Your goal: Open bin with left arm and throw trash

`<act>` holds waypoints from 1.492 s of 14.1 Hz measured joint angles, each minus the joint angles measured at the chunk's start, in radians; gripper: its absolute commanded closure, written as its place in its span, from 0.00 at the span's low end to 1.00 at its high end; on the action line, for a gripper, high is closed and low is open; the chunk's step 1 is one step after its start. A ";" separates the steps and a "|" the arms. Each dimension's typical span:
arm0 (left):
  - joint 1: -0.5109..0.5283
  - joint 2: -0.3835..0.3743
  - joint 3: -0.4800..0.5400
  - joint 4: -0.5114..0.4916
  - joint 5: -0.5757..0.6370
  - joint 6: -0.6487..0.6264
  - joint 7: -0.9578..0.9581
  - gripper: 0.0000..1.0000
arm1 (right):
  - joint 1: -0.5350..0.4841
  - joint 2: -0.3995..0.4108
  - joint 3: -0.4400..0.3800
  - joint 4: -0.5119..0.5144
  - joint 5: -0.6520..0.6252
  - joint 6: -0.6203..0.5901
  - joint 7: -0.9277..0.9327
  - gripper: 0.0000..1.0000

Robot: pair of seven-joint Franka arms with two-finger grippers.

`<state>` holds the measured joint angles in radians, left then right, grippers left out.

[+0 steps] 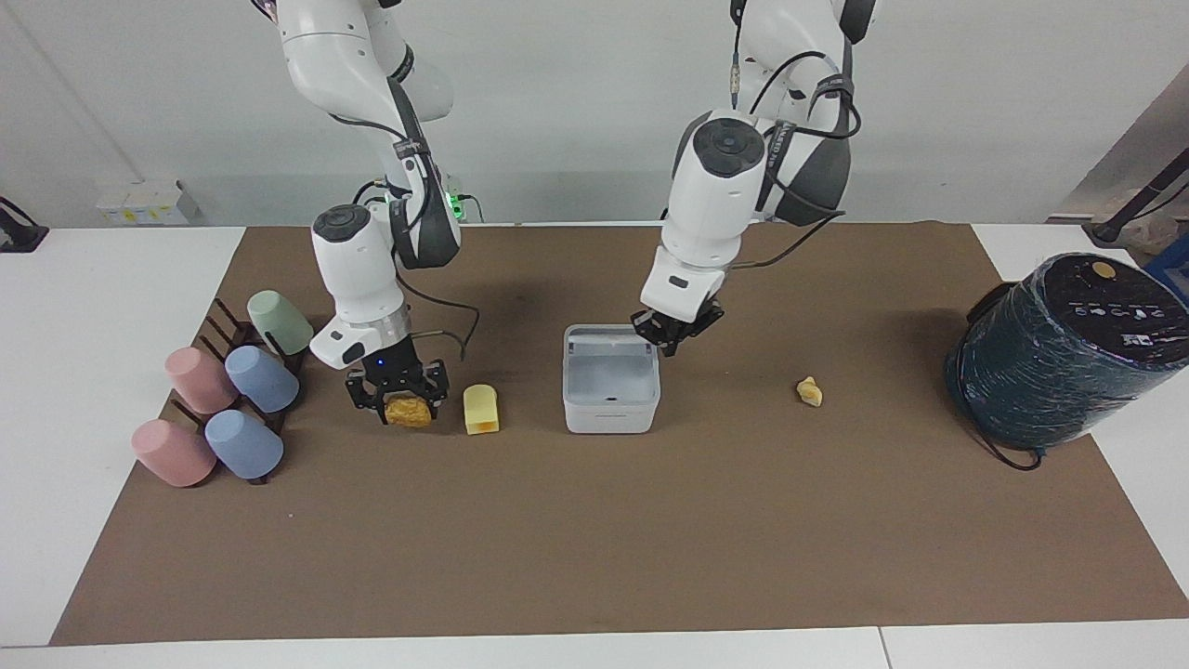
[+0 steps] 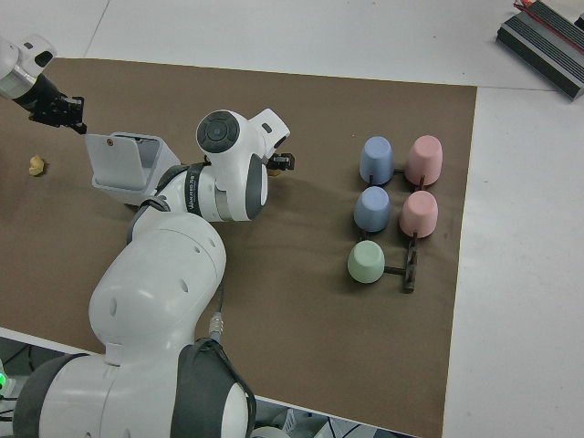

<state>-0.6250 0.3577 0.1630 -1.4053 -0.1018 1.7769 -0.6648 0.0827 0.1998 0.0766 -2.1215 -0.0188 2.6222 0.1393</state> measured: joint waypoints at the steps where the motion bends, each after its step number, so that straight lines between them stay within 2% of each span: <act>1: 0.029 -0.001 0.001 0.011 0.000 -0.019 0.022 1.00 | 0.016 -0.005 0.001 0.039 0.000 -0.056 0.039 1.00; 4: 0.088 -0.012 0.001 0.018 0.029 -0.028 0.122 1.00 | 0.076 -0.015 0.003 0.178 0.000 -0.230 0.129 1.00; 6: 0.146 -0.015 0.003 0.012 0.038 -0.033 0.233 0.96 | 0.130 -0.014 0.005 0.214 0.000 -0.248 0.193 1.00; 7: 0.181 -0.016 0.003 -0.001 0.039 -0.032 0.300 0.69 | 0.157 -0.013 0.007 0.221 0.000 -0.248 0.211 1.00; 10: 0.270 -0.044 0.004 -0.099 0.039 0.034 0.416 0.14 | 0.237 -0.004 0.010 0.256 0.068 -0.248 0.234 1.00; 12: 0.291 -0.081 0.004 -0.208 0.039 0.130 0.451 0.11 | 0.282 0.006 0.011 0.285 0.142 -0.248 0.236 1.00; 15: 0.321 -0.152 0.004 -0.429 0.039 0.331 0.526 0.07 | 0.337 0.041 0.011 0.315 0.158 -0.247 0.248 1.00; 16: 0.331 -0.172 0.004 -0.490 0.039 0.376 0.548 0.07 | 0.359 0.059 0.012 0.320 0.158 -0.244 0.255 0.88; 18: 0.338 -0.200 0.004 -0.568 0.039 0.423 0.568 0.08 | 0.392 0.090 0.012 0.326 0.158 -0.239 0.261 0.29; 19: 0.338 -0.207 0.002 -0.592 0.039 0.435 0.569 0.10 | 0.400 0.099 0.012 0.329 0.158 -0.239 0.261 0.21; 20: 0.338 -0.210 0.000 -0.611 0.039 0.451 0.569 0.12 | 0.402 0.102 0.012 0.330 0.158 -0.239 0.261 0.05; 21: 0.338 -0.211 -0.001 -0.629 0.039 0.474 0.570 0.14 | 0.402 0.102 0.012 0.331 0.158 -0.239 0.261 0.03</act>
<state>-0.2874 0.1470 0.1615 -2.0343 -0.0631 2.2506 -0.0951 0.4847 0.3018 0.0884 -1.7909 0.1387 2.3828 0.4005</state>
